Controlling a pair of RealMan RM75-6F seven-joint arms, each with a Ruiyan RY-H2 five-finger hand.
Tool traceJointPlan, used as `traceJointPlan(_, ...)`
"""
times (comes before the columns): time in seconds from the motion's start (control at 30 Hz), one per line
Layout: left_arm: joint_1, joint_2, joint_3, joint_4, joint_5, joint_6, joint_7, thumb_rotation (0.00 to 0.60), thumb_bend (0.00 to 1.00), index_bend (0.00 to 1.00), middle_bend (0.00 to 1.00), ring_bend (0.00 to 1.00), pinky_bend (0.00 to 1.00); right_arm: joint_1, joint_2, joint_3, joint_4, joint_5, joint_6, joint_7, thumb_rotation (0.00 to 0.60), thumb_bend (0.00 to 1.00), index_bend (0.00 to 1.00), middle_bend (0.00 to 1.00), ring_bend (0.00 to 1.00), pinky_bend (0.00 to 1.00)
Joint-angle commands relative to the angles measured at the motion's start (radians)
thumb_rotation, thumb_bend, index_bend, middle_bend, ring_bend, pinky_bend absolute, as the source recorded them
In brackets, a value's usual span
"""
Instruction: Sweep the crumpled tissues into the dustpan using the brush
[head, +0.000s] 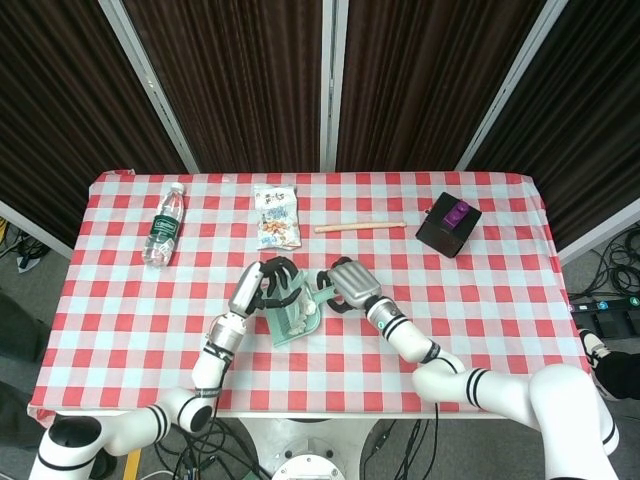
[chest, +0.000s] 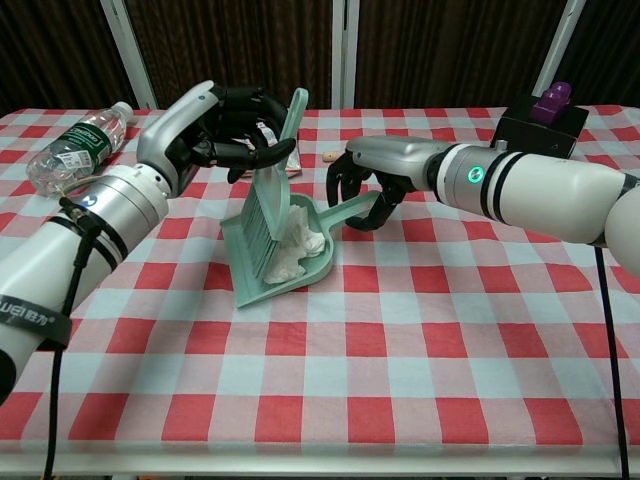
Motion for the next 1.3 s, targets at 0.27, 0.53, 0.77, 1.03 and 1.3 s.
traceJointPlan(0.27,0.032,0.071,0.010,-0.068,0.008,0.030,0.011,0.600,0.62,0.55,0.52,0.59,0.81,-0.010,0.023,-0.002,-0.041,0.029,0.018,-0.046,0.600,0.25,0.00,0.15,0.02,0.08)
traceJointPlan(0.53,0.055,0.263,0.054,-0.122,-0.024,-0.072,0.260,0.600,0.62,0.54,0.52,0.59,0.81,-0.063,0.182,-0.004,-0.172,0.005,0.098,-0.070,0.600,0.25,0.00,0.14,0.00,0.05)
traceJointPlan(0.77,0.032,0.334,0.057,-0.133,-0.149,-0.221,0.591,0.600,0.62,0.52,0.49,0.57,0.81,-0.115,0.306,-0.020,-0.268,-0.018,0.154,-0.078,0.600,0.25,0.00,0.14,0.00,0.05)
traceJointPlan(1.03,0.026,0.352,0.047,-0.186,-0.222,-0.248,0.746,0.600,0.45,0.26,0.34,0.41,0.74,-0.173,0.390,-0.042,-0.309,-0.060,0.200,-0.029,0.600,0.25,0.00,0.14,0.00,0.05)
traceJointPlan(1.3,0.104,0.473,0.050,-0.345,-0.170,-0.116,0.710,0.600,0.41,0.19,0.29,0.33,0.64,-0.244,0.481,-0.061,-0.333,-0.114,0.263,0.044,0.600,0.25,0.00,0.14,0.00,0.05)
